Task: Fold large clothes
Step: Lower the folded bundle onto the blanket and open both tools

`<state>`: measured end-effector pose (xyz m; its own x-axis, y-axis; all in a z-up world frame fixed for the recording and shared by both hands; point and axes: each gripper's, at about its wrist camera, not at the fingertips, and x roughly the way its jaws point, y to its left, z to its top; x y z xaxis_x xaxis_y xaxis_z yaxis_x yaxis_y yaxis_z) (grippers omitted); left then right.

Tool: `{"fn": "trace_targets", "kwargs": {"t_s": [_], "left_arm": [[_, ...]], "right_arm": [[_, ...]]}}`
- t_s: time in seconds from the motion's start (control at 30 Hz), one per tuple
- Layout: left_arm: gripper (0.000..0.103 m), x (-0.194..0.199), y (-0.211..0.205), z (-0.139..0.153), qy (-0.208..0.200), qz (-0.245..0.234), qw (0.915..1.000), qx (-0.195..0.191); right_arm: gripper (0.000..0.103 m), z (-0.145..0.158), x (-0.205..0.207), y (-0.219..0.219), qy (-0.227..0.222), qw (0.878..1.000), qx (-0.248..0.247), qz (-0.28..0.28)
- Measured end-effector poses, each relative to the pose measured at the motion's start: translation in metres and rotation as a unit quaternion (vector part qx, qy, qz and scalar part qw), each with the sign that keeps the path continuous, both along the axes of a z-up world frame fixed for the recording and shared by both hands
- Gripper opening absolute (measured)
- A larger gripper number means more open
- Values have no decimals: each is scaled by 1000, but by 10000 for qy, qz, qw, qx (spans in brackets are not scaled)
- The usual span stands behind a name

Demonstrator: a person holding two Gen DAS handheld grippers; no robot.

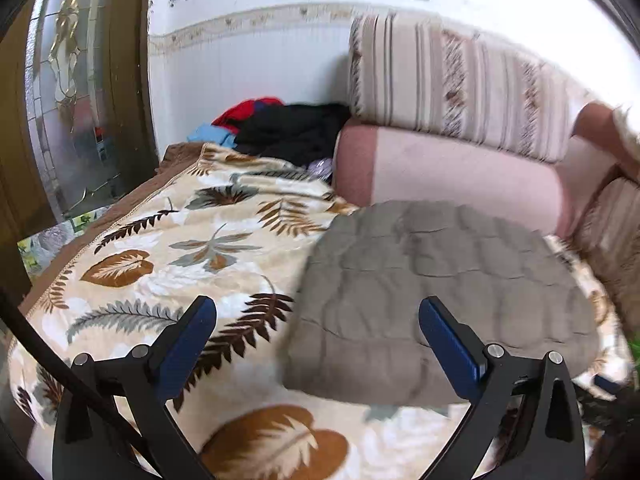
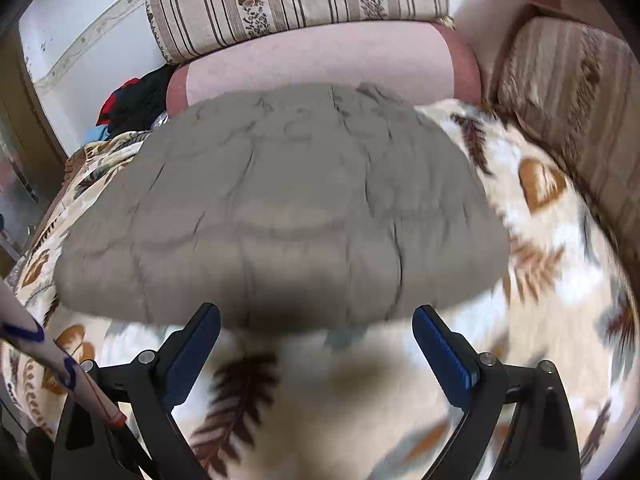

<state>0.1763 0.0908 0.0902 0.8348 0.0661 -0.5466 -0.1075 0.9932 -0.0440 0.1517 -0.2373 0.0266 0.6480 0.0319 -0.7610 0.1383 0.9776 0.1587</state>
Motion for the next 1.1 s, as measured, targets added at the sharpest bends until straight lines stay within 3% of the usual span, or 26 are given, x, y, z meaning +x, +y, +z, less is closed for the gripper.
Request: {"fn": "trace_targets", "kwargs": {"t_s": [0.23, 0.37, 0.47, 0.6, 0.73, 0.8, 0.83, 0.93, 1.0, 1.1], "left_arm": [[101, -64, -9, 27, -324, -336, 9988, -124], [101, -86, -15, 34, -472, -189, 9987, 60], [101, -96, -16, 37, -486, 47, 9987, 170], [101, -113, -9, 42, -552, 478, 9971, 231], [102, -122, 2, 46, -627, 594, 9959, 264], [102, -121, 7, 47, -610, 627, 9958, 272], [102, -120, 8, 47, -613, 651, 9956, 281], [102, -114, 11, 46, -674, 768, 9945, 232], [102, -112, 9, 44, -704, 758, 9944, 225], [102, -109, 5, 41, -702, 639, 9951, 256]], "right_arm": [[99, 12, -36, 11, -175, 9995, -261, -19], [99, 35, -9, 32, -470, 9981, -354, 170], [99, 41, 29, 54, -641, 9947, -777, 224], [99, 20, 94, 72, -353, 9940, -1011, 217], [103, -21, 133, 67, 492, 9965, -661, 136], [102, -8, 128, 72, 357, 9955, -859, 165], [100, 6, 120, 77, 71, 9951, -972, 156], [100, 29, 110, 97, -355, 9946, -907, 367], [100, 28, 115, 106, -286, 9957, -709, 528], [102, -7, 138, 115, 246, 9962, -605, 581]]}}
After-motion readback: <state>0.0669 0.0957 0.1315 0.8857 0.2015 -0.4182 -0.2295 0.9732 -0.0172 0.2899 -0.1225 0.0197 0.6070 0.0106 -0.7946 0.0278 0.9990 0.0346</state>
